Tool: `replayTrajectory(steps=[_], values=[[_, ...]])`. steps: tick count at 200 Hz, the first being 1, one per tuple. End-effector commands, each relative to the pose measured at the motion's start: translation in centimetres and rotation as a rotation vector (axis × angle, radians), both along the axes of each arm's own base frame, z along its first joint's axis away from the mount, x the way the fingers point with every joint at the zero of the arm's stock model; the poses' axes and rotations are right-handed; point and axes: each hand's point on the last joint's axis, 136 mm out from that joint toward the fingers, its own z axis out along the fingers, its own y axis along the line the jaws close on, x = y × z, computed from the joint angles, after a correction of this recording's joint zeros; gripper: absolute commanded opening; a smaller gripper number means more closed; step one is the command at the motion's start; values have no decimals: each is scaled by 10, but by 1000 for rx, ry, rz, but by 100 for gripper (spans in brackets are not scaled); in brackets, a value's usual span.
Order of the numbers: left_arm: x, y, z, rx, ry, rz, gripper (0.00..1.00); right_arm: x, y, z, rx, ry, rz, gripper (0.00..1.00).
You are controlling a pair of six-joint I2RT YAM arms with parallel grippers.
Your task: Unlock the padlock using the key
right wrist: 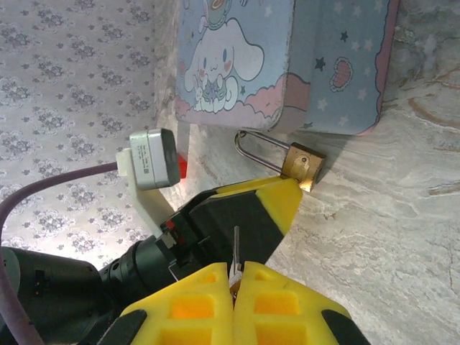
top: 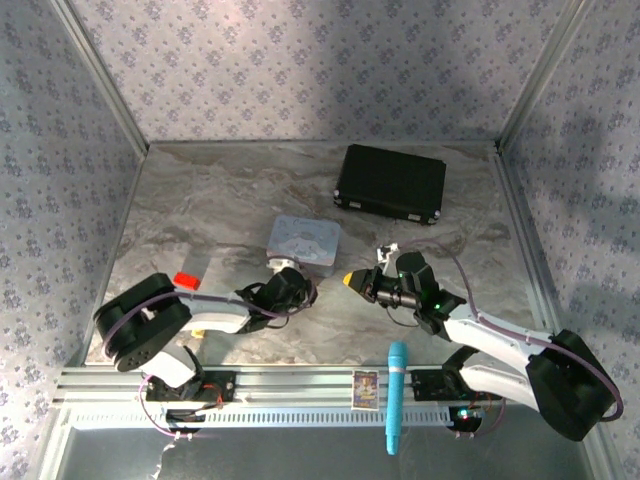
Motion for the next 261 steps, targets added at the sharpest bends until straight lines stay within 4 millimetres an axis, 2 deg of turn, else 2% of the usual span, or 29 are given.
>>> replayTrajectory(steps=[1, 18, 23, 47, 79, 107, 123, 144, 183, 242, 261], values=[[8, 7, 20, -12, -55, 59, 37, 2, -3, -6, -17, 6, -19, 0], [14, 18, 25, 54, -76, 100, 55, 2, -4, -7, -19, 7, -23, 0], [16, 19, 26, 62, -81, 103, 58, 2, -4, -7, -19, 5, -23, 0], [24, 10, 23, 49, -79, 95, 60, 3, -4, -9, -21, 9, -25, 0], [35, 7, 12, 129, -58, 129, 60, 1, -6, -9, -17, 8, -32, 0], [38, -2, 6, 164, -48, 104, 53, 0, -9, -10, -19, 10, -37, 0], [33, 5, 2, 249, -12, 117, 45, 0, -10, -11, -20, 12, -40, 0], [21, 14, -5, 306, 48, 119, 41, -1, -11, -12, -23, 11, -44, 0], [4, 20, -8, 214, 46, 89, 38, 1, -9, -12, -22, 8, -36, 0], [14, -7, -4, 71, -46, -16, 35, 1, -2, -8, -17, 0, -25, 0], [15, -8, -5, 39, -40, -12, 30, -1, -4, -9, -22, -1, -29, 0]])
